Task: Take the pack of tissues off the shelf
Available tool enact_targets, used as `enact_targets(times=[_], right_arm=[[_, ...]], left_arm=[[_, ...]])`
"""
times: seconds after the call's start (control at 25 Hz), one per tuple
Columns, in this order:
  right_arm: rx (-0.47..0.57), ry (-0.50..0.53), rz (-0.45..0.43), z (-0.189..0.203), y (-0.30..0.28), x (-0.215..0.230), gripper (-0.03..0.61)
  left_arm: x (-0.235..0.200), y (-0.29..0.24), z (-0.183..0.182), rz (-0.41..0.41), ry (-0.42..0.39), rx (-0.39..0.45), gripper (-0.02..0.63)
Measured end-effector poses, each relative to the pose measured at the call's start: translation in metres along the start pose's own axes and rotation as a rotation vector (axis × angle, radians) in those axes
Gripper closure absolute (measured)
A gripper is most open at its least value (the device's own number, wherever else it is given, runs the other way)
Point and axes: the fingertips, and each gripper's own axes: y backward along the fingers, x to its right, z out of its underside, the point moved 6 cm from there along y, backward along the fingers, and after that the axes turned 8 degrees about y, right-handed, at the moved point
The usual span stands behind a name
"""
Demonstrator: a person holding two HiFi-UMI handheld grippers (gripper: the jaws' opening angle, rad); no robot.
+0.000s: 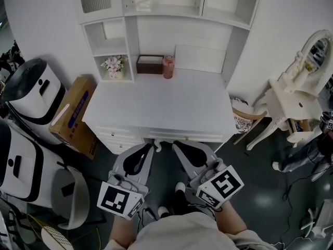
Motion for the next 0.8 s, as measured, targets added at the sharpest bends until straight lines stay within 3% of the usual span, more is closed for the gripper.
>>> enact_targets(times=[0.24, 0.44, 0.68, 0.8], right_arm=[[0.018, 0.023, -0.017, 0.003, -0.023, 0.024, 0.577], [0.029, 0.039, -0.034, 0.004, -0.045, 0.056, 0.577], [0.044, 0.090, -0.049, 0.006, -0.070, 0.097, 0.571], [0.052, 0.099, -0.054, 0.007, -0.078, 0.118, 0.568]], left_arm=[[-0.021, -0.027, 0.001, -0.021, 0.029, 0.016, 0.612], [-0.038, -0.060, -0.003, -0.057, -0.037, 0.041, 0.612], [-0.059, -0.107, -0.008, -0.044, 0.001, 0.093, 0.612], [-0.062, -0.130, -0.008, -0.047, -0.045, 0.086, 0.612]])
